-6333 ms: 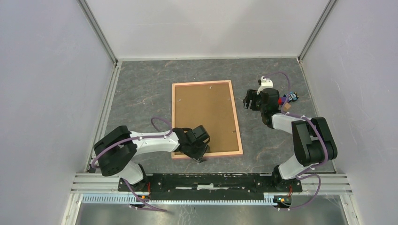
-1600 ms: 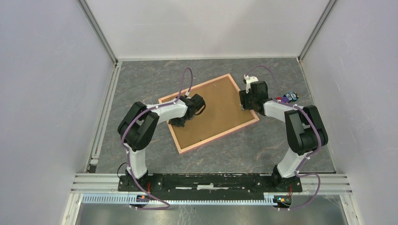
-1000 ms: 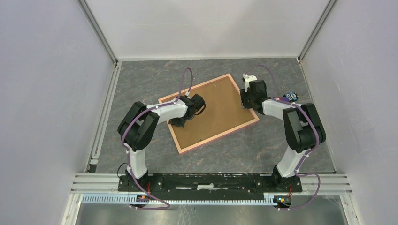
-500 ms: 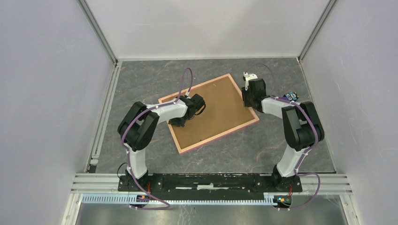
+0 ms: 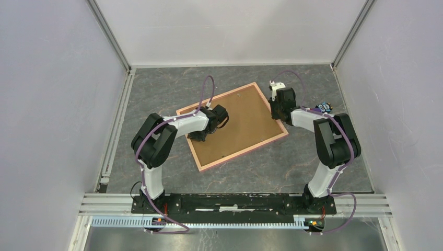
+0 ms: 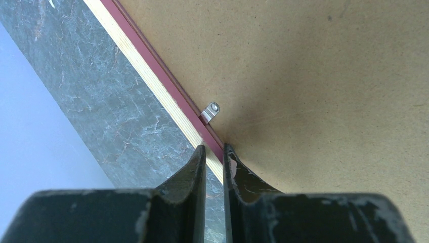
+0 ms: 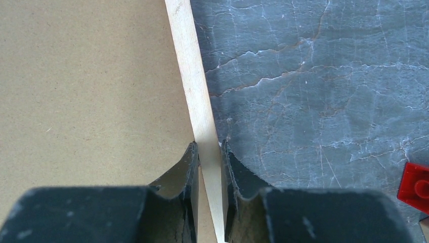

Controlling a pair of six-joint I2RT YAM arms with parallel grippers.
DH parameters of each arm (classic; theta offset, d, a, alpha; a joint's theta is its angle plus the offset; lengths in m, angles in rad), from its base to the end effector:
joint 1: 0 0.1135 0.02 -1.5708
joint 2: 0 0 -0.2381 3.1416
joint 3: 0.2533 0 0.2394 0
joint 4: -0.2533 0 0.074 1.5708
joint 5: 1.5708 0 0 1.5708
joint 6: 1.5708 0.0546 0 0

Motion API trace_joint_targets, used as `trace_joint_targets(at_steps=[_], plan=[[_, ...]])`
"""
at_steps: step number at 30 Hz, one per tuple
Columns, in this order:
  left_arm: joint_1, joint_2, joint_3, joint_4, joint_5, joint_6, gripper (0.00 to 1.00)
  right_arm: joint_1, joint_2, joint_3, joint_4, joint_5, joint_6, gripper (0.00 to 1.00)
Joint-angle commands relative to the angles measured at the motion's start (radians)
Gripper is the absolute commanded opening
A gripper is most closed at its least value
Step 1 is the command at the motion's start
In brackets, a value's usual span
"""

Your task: Put the photo into the frame

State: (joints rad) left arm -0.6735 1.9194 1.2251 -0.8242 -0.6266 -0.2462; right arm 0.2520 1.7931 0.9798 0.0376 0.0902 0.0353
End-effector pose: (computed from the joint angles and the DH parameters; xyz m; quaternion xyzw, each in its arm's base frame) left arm 0.2732 -0.1771 0.1170 0.1938 0.9311 0.2650 0.1590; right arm 0.3566 0.0867 0.1287 -0.0822 0.9176 0.0142 0.3887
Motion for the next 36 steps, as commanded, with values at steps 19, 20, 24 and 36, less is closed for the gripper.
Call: trace_joint_targets(at_steps=[19, 20, 24, 36], plan=[[-0.129, -0.334, -0.043, 0.136, 0.664, -0.189, 0.57, -0.077, -0.043, -0.111, 0.089, 0.013, 0.084, 0.00], [-0.158, -0.344, -0.058, 0.183, 0.716, -0.250, 0.58, -0.078, -0.046, -0.112, 0.090, 0.008, 0.084, 0.00], [-0.297, -0.371, -0.174, 0.460, 0.815, -0.533, 0.66, -0.077, -0.047, -0.117, 0.099, -0.013, 0.087, 0.00], [-0.344, -0.165, -0.221, 0.701, 0.663, -0.831, 0.73, -0.077, -0.070, -0.148, 0.115, -0.024, 0.098, 0.00]])
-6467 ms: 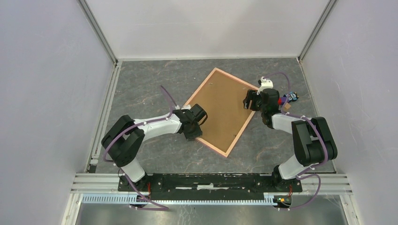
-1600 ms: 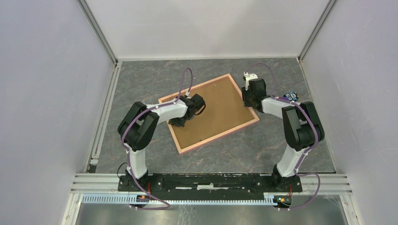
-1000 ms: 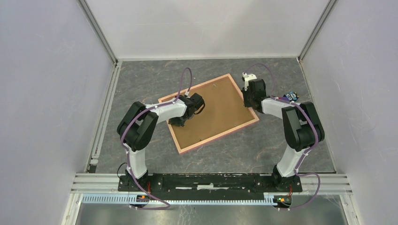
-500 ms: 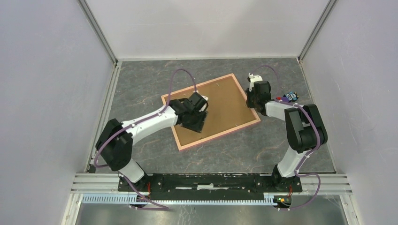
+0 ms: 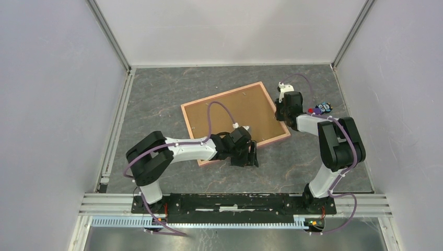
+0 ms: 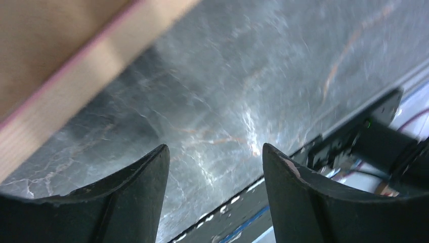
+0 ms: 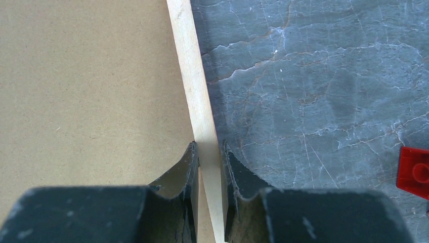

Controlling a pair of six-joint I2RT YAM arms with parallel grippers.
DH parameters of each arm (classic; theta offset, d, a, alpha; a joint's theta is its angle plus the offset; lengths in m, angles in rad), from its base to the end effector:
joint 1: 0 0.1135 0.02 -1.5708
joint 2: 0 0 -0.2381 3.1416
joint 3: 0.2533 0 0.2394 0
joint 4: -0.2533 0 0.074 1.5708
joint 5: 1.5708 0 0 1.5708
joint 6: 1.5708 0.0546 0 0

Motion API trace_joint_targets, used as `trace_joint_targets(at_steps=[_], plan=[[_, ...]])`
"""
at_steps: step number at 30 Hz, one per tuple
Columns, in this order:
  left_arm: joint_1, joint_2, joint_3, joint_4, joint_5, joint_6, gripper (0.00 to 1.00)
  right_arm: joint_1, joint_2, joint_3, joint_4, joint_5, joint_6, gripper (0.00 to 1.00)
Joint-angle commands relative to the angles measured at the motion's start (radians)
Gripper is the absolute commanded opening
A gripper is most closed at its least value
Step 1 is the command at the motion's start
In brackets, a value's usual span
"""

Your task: Put the photo into the frame

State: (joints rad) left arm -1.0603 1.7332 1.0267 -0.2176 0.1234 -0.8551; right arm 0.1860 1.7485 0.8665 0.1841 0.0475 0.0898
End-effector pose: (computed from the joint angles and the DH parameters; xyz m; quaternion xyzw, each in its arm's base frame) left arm 0.1656 -0.3095 0.1413 0.1164 0.9394 -0.2930 0.1347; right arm 0.3486 0.0630 0.1245 -0.0335 0.9054 0.0368 0.4216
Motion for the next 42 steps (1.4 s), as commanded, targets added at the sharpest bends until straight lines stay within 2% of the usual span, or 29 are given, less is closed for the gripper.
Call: trace_joint_targets(at_steps=[1, 3, 5, 9, 11, 13, 15, 17, 20, 27, 31, 38, 40, 42], plan=[[0.066, 0.014, -0.054, 0.112, -0.093, -0.303, 0.72, -0.011, -0.033, -0.040, -0.028, 0.019, 0.045, 0.00], [0.097, -0.013, -0.157, 0.239, -0.089, -0.452, 0.72, -0.012, -0.047, -0.055, -0.019, 0.013, 0.048, 0.00], [0.113, -0.021, -0.230, 0.299, -0.100, -0.610, 0.73, -0.011, -0.064, -0.080, -0.001, 0.000, 0.047, 0.00], [0.124, -0.008, -0.292, 0.338, -0.121, -0.799, 0.74, -0.011, -0.095, -0.146, 0.032, -0.007, 0.054, 0.00], [0.127, -0.018, -0.316, 0.338, -0.194, -0.855, 0.76, -0.011, -0.108, -0.168, 0.045, -0.021, 0.060, 0.00], [0.139, -0.040, -0.319, 0.269, -0.271, -0.905, 0.77, -0.012, -0.120, -0.187, 0.063, -0.038, 0.062, 0.00], [0.155, -0.066, -0.295, 0.062, -0.332, -1.020, 0.78, -0.012, -0.129, -0.204, 0.077, -0.045, 0.065, 0.00], [0.179, -0.075, -0.247, -0.114, -0.369, -1.080, 0.73, -0.011, -0.137, -0.213, 0.085, -0.045, 0.066, 0.00], [0.230, -0.044, -0.185, -0.240, -0.346, -1.098, 0.68, -0.011, -0.151, -0.216, 0.089, -0.074, 0.062, 0.00], [0.243, 0.027, -0.144, -0.228, -0.328, -1.152, 0.58, -0.011, -0.172, -0.225, 0.101, -0.080, 0.064, 0.00], [0.243, 0.072, -0.125, -0.220, -0.334, -1.142, 0.45, -0.012, -0.170, -0.221, 0.100, -0.080, 0.063, 0.00], [0.233, 0.118, -0.126, -0.269, -0.331, -1.112, 0.30, -0.012, -0.172, -0.211, 0.089, -0.060, 0.056, 0.00], [0.232, 0.104, -0.131, -0.299, -0.366, -1.062, 0.19, -0.011, -0.175, -0.201, 0.069, -0.054, 0.046, 0.09], [0.233, 0.084, -0.130, -0.348, -0.413, -0.999, 0.10, -0.011, -0.186, -0.191, 0.038, -0.002, 0.032, 0.26]])
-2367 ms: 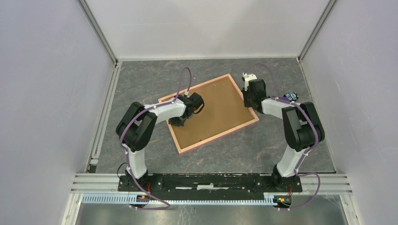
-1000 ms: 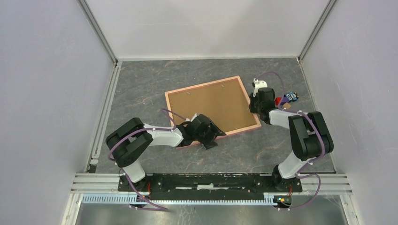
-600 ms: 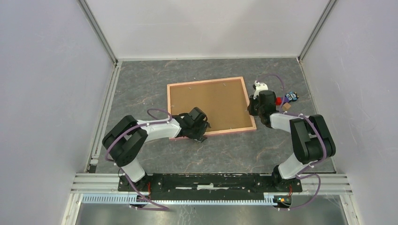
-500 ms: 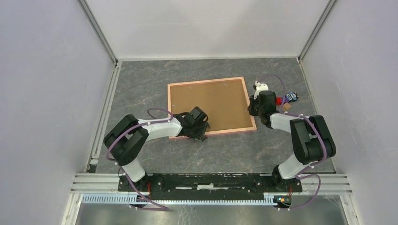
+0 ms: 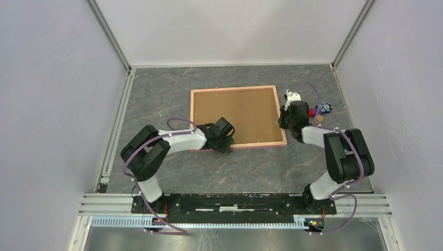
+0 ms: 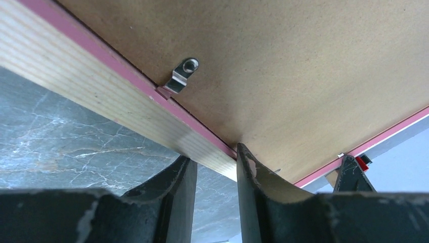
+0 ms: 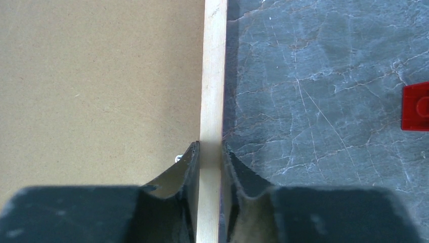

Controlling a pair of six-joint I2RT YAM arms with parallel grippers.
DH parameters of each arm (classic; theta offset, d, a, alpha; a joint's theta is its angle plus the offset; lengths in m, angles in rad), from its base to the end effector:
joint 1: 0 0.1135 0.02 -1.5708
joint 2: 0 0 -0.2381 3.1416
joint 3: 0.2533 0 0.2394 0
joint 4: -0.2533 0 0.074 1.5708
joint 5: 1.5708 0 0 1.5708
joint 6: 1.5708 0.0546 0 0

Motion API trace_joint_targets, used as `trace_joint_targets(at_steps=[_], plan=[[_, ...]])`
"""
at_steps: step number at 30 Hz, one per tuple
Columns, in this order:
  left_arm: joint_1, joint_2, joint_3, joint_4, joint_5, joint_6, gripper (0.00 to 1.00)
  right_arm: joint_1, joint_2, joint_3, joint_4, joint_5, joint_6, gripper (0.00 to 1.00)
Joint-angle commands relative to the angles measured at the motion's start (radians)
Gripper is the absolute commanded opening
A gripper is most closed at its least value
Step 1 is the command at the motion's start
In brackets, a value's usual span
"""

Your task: Put the photo into the frame

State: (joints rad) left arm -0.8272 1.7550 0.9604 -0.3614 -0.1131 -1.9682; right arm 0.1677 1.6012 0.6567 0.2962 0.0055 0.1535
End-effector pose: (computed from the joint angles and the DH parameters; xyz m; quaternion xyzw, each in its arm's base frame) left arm 0.2215 -0.2317 0.1068 -0.5374 0.8160 -0.1930 0.0899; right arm 0.3098 0.0521 0.1212 -0.0051 0.8955 0.0687 0.4397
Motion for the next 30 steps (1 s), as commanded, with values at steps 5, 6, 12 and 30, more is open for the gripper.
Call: trace_joint_targets(at_steps=[5, 6, 12, 30], plan=[[0.002, 0.011, -0.095, -0.264, -0.272, 0.372, 0.02, 0.005, -0.115, 0.015, -0.112, 0.093, -0.059, 0.50], [0.003, -0.001, -0.107, -0.269, -0.291, 0.416, 0.02, 0.005, -0.129, 0.007, -0.111, 0.102, -0.060, 0.53], [0.029, -0.044, -0.133, -0.218, -0.328, 0.808, 0.02, 0.002, -0.154, -0.005, -0.098, 0.105, -0.065, 0.62], [0.178, 0.090, 0.056, -0.356, -0.206, 1.446, 0.02, 0.001, -0.100, 0.011, -0.085, 0.088, -0.058, 0.75]])
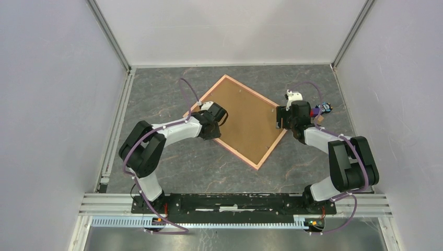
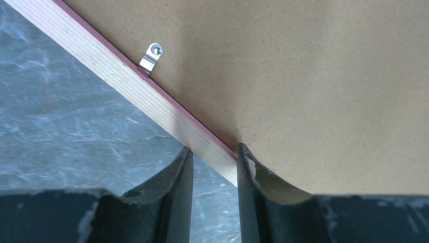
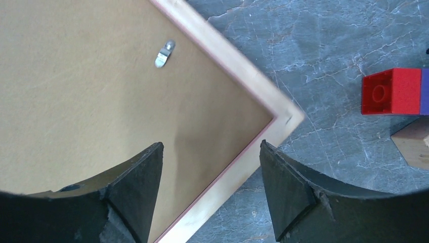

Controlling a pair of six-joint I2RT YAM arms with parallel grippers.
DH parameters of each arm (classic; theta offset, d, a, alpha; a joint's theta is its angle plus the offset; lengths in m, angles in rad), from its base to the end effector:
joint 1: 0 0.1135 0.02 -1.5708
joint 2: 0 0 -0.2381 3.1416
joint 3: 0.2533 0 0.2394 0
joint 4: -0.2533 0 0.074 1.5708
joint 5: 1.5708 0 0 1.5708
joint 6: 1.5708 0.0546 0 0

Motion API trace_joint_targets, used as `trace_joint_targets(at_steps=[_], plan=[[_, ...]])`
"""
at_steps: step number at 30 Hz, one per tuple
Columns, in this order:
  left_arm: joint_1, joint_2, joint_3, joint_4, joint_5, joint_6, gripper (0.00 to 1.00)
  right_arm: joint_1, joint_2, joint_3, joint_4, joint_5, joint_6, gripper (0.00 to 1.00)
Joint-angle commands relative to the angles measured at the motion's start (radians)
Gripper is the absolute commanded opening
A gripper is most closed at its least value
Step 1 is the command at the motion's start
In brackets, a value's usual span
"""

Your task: Put the photo into the frame

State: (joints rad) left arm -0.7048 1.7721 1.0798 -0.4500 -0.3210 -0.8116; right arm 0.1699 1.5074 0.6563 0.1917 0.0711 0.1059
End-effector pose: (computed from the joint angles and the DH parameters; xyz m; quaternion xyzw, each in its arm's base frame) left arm 0.2675 -0.2049 0.1306 -0.0854 0.9614 -0.0309 0.2598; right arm 0.3006 0.0476 0.1377 -0.0131 0.8974 0.0288 0.4400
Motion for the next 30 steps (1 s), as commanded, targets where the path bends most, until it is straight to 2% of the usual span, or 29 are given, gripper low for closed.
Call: trace_joint_targets(at_steps=[1, 4, 6, 9, 11, 14, 17, 19, 22, 25, 27, 30], plan=[[0.064, 0.064, -0.060, -0.270, -0.009, 0.294, 0.02, -0.001, -0.009, 0.009, 0.023, 0.026, -0.010, 0.76], [0.097, 0.040, -0.054, -0.277, 0.007, 0.291, 0.02, -0.003, -0.014, 0.006, 0.028, 0.024, -0.010, 0.77], [0.116, 0.029, -0.051, -0.281, 0.078, 0.251, 0.03, -0.004, -0.013, 0.006, 0.025, 0.026, -0.010, 0.77], [0.123, 0.024, -0.041, -0.272, 0.229, 0.159, 0.12, -0.008, -0.012, 0.003, 0.034, 0.023, -0.006, 0.77], [0.123, 0.010, -0.056, -0.237, 0.288, 0.080, 0.20, -0.008, -0.005, 0.005, 0.039, 0.015, -0.006, 0.77], [0.126, -0.017, -0.088, -0.194, 0.303, -0.034, 0.43, -0.009, 0.005, 0.008, 0.037, 0.009, -0.005, 0.77], [0.132, -0.037, -0.120, -0.182, 0.310, -0.147, 0.60, -0.010, 0.005, 0.008, 0.039, 0.007, -0.006, 0.77], [0.134, -0.063, -0.162, -0.147, 0.335, -0.225, 0.64, -0.009, 0.007, 0.010, 0.041, 0.005, -0.005, 0.77], [0.134, -0.093, -0.210, -0.106, 0.374, -0.316, 0.63, -0.009, 0.015, 0.014, 0.037, 0.006, -0.004, 0.77], [0.141, -0.108, -0.255, -0.102, 0.343, -0.392, 0.56, -0.009, 0.011, 0.012, 0.038, 0.005, -0.003, 0.77], [0.156, -0.107, -0.275, -0.104, 0.324, -0.397, 0.46, -0.010, 0.010, 0.011, 0.041, 0.005, -0.002, 0.77], [0.168, -0.088, -0.234, -0.147, 0.219, -0.296, 0.23, -0.009, 0.014, 0.009, 0.039, 0.008, -0.005, 0.77]])
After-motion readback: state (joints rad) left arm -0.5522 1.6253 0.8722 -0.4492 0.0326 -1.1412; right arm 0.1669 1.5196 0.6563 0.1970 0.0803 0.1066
